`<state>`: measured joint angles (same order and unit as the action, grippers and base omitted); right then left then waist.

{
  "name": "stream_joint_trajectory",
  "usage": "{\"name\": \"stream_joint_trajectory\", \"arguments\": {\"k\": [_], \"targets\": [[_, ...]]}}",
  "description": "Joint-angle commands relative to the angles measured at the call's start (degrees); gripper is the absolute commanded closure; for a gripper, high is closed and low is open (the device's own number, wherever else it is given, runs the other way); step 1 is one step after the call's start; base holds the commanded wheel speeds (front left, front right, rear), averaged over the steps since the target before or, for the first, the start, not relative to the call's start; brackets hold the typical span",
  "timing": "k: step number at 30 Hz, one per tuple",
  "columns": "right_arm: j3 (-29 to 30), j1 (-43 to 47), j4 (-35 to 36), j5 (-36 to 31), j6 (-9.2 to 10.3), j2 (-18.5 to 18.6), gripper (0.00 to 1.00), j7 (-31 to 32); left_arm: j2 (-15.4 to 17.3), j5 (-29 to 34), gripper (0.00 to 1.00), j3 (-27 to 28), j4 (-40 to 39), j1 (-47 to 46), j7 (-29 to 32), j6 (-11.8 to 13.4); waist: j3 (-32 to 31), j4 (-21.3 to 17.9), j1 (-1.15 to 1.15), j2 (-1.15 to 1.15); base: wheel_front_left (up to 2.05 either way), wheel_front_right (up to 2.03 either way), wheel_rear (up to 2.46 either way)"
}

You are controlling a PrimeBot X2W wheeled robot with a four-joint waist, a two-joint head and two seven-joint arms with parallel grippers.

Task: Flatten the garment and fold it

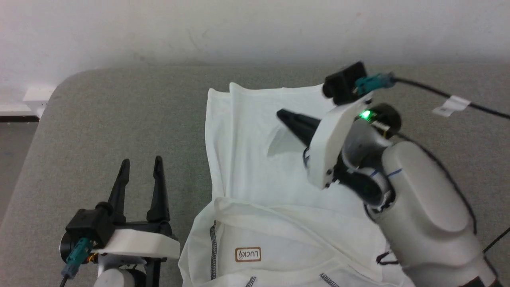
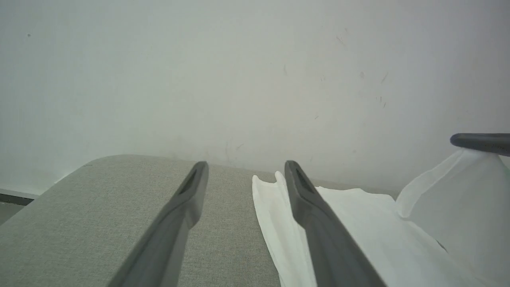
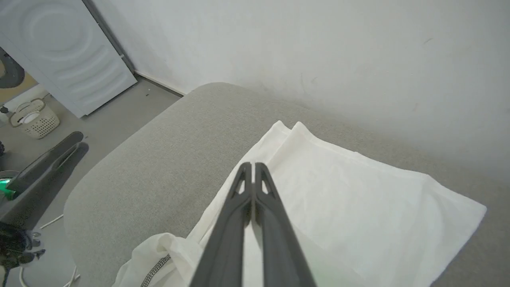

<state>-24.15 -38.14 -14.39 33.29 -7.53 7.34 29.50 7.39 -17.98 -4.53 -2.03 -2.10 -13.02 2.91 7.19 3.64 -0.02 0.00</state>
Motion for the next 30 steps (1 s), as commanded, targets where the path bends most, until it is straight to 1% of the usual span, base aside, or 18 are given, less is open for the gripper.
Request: {"name": "stream_joint_trajectory", "arguments": {"k": [1, 5, 8, 10, 16, 19, 21, 22, 23, 25, 27, 28, 30], "targets": [[-1.98, 2.78, -0.70, 1.23, 0.04, -1.70, 1.00, -1.09, -0.01, -0.28, 0.00, -0.24, 0.03, 0.98, 0.31, 0.34, -3.11, -0.02, 0.02, 0.00, 0.00, 0.00, 0.00], [-6.80, 7.07, -3.30, 3.44, 0.04, -3.91, 1.00, -3.40, -0.05, -0.53, 0.00, -0.50, -0.07, 1.72, 0.58, 0.47, -3.64, 0.97, 0.02, 0.00, 0.00, 0.00, 0.00], [-10.63, 9.41, -5.81, 5.19, 0.04, -4.37, 1.00, -5.80, -0.18, -0.74, 0.00, -0.73, -0.11, 2.07, 0.60, 0.56, -3.26, 1.38, 0.02, 0.00, 0.00, 0.00, 0.00], [-13.98, 10.49, -6.82, 7.52, 0.04, -4.42, 1.00, -8.77, -0.30, -0.92, 0.00, -1.01, 0.18, 2.02, 0.59, 0.46, -2.76, 1.59, 0.02, 0.00, 0.00, 0.00, 0.00], [-25.11, 11.04, -10.72, 15.53, 0.04, -4.45, 1.00, -16.17, -0.76, -1.14, 0.00, -2.14, 1.24, 0.73, 0.35, 0.05, -1.17, 2.35, 0.02, 0.00, 0.00, 0.00, 0.00], [-29.73, 10.56, -13.22, 17.82, 0.04, -4.45, 1.00, -18.58, -0.92, -1.22, 0.00, -2.57, 1.94, 0.28, 0.11, -0.15, -0.75, 2.67, 0.02, 0.00, 0.00, 0.00, 0.00], [-31.66, 10.12, -15.09, 18.69, 0.04, -4.46, 1.00, -20.84, -1.01, -1.24, 0.00, -2.83, 2.41, 0.11, -0.04, -0.23, -0.53, 2.81, 0.02, 0.00, 0.00, 0.00, 0.00], [-32.60, 9.91, -15.94, 19.18, 0.04, -4.46, 0.60, -21.60, -1.06, -1.27, 0.00, -2.91, 2.66, 0.08, -0.11, -0.25, -0.53, 2.83, 0.02, 0.00, 0.00, 0.00, 0.00], [-33.39, 9.42, -16.66, 19.27, 0.04, -4.46, 0.00, -22.62, -1.08, -1.31, 0.00, -2.91, 2.85, 0.09, -0.20, -0.22, -0.51, 2.76, 0.02, 0.00, 0.00, 0.00, 0.00], [-34.44, 8.27, -17.16, 19.54, 0.04, -4.46, 0.00, -25.32, -1.11, -1.41, 0.00, -2.79, 3.20, 0.15, -0.38, -0.11, -0.57, 2.53, 0.02, 0.00, 0.00, 0.00, 0.00], [-35.11, 6.68, -16.41, 18.98, 0.04, -4.46, 0.00, -29.38, -1.05, -1.48, 0.00, -2.56, 3.53, 0.24, -0.53, 0.04, -0.80, 2.18, 0.02, 0.00, 0.00, 0.00, 0.00], [-35.11, 6.68, -16.41, 18.98, 0.04, -4.46, 0.00, -29.38, -1.05, -1.48, 0.00, -2.56, 3.53, 0.24, -0.53, 0.04, -0.80, 2.18, 0.02, 0.00, 0.00, 0.00, 0.00], [-34.91, 5.35, -15.47, 17.92, 0.04, -4.46, 0.00, -33.81, -0.89, -1.46, 0.00, -2.23, 3.74, 0.39, -0.63, 0.37, -1.24, 1.65, 0.02, 0.00, 0.00, 0.00, 0.00]]}}
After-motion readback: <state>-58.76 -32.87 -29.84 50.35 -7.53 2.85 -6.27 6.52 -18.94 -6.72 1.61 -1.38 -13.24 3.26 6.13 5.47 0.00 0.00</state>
